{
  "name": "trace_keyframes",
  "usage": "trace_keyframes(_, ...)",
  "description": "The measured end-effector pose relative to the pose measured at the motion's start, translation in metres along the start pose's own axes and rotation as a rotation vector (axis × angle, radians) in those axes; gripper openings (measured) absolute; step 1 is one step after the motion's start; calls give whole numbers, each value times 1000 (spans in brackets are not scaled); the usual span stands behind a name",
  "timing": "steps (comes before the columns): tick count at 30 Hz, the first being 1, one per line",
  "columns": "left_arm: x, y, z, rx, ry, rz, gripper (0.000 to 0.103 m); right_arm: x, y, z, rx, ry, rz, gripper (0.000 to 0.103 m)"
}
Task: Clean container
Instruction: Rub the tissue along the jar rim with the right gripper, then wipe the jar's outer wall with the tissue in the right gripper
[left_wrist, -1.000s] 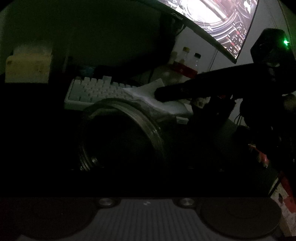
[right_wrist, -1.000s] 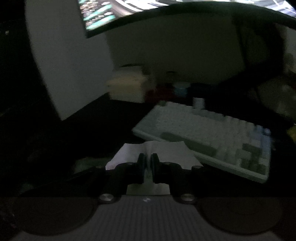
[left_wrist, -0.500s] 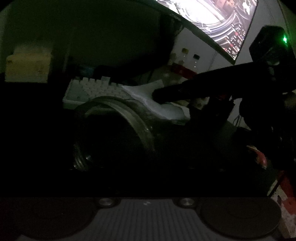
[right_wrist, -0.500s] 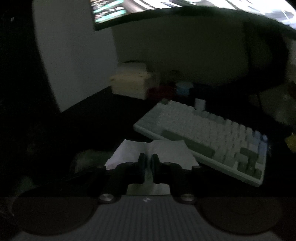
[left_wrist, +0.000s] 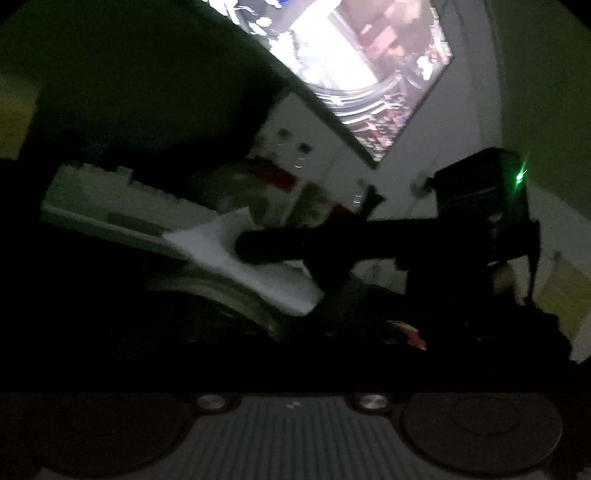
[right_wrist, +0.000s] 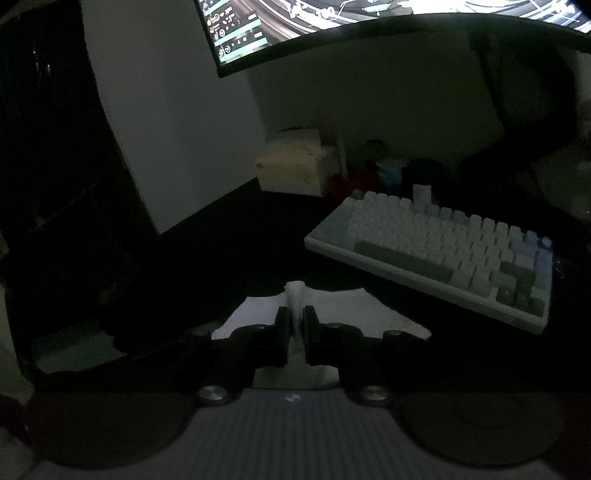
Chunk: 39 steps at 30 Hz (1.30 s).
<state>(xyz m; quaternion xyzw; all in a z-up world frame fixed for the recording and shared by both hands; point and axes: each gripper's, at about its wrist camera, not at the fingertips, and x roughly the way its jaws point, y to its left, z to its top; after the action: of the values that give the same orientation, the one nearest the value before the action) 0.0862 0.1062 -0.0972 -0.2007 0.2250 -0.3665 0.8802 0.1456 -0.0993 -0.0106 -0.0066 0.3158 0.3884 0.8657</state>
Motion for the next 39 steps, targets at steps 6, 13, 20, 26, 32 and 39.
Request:
trace_keyframes(6, 3, -24, -5, 180, 5, 165, 39, 7, 5, -1, -21, -22, -24, 10)
trace_keyframes(13, 24, -18, -11, 193, 130, 284, 44, 19, 4, 2, -30, -24, -35, 10)
trace_keyframes(20, 24, -7, -7, 139, 158, 293, 47, 26, 17, 5, -34, -11, -16, 10)
trace_keyframes(26, 24, -10, -4, 145, 167, 302, 49, 23, 20, 3, -36, -9, 23, 10)
trace_keyframes(32, 15, -1, 1, 61, 148, 264, 48, 24, -14, 10, 56, -16, -61, 10)
trace_keyframes(39, 10, 23, 5, -132, 122, 189, 48, 28, -17, 12, 64, -27, -78, 10)
